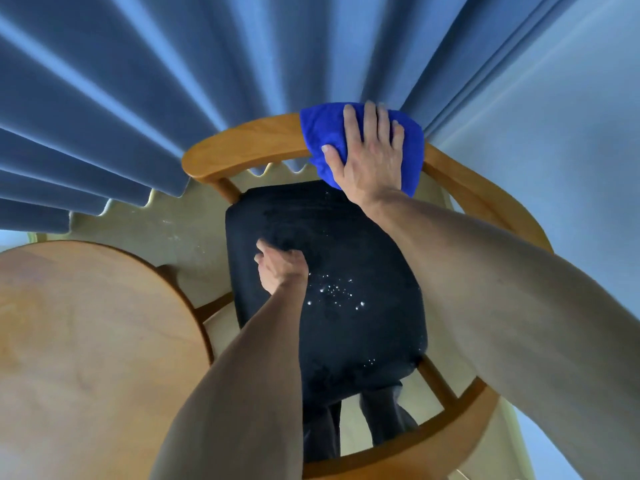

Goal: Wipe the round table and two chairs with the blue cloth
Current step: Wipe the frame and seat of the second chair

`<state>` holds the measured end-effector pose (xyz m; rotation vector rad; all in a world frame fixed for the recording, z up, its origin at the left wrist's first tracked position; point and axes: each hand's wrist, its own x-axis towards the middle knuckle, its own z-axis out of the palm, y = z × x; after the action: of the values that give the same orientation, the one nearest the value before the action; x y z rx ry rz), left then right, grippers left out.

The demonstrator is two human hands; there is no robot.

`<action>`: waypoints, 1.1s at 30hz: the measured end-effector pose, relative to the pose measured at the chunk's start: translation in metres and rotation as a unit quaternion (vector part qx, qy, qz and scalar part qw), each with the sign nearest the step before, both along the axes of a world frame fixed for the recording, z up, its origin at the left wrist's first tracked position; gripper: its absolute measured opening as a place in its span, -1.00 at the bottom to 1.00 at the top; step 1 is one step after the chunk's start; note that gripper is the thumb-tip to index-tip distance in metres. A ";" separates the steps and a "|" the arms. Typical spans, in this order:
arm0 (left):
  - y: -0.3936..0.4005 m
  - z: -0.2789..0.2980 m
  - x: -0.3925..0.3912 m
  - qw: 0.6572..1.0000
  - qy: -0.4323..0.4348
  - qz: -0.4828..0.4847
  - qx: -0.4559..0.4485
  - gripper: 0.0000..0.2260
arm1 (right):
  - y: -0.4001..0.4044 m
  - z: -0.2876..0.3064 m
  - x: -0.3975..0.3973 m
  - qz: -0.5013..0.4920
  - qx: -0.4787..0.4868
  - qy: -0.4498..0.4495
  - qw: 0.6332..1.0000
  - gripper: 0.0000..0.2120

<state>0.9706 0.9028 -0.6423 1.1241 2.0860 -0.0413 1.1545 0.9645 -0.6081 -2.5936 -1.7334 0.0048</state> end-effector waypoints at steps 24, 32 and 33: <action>-0.123 0.043 0.108 0.993 0.008 -0.119 -0.003 -0.58 | -0.119 0.040 0.075 -0.116 -0.149 -0.004 0.982 -0.28; -0.139 0.073 0.088 0.991 0.015 -0.132 0.011 -0.60 | -0.174 0.063 0.069 -0.170 -0.120 0.015 0.978 -0.28; -0.143 0.074 0.085 0.989 0.017 -0.144 0.011 -0.61 | -0.181 0.064 0.066 -0.181 -0.111 0.016 0.977 -0.28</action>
<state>1.0559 0.7602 -0.5679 1.4381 1.9418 -0.1775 1.2203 0.7831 -0.5445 -3.0115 -1.2918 0.2462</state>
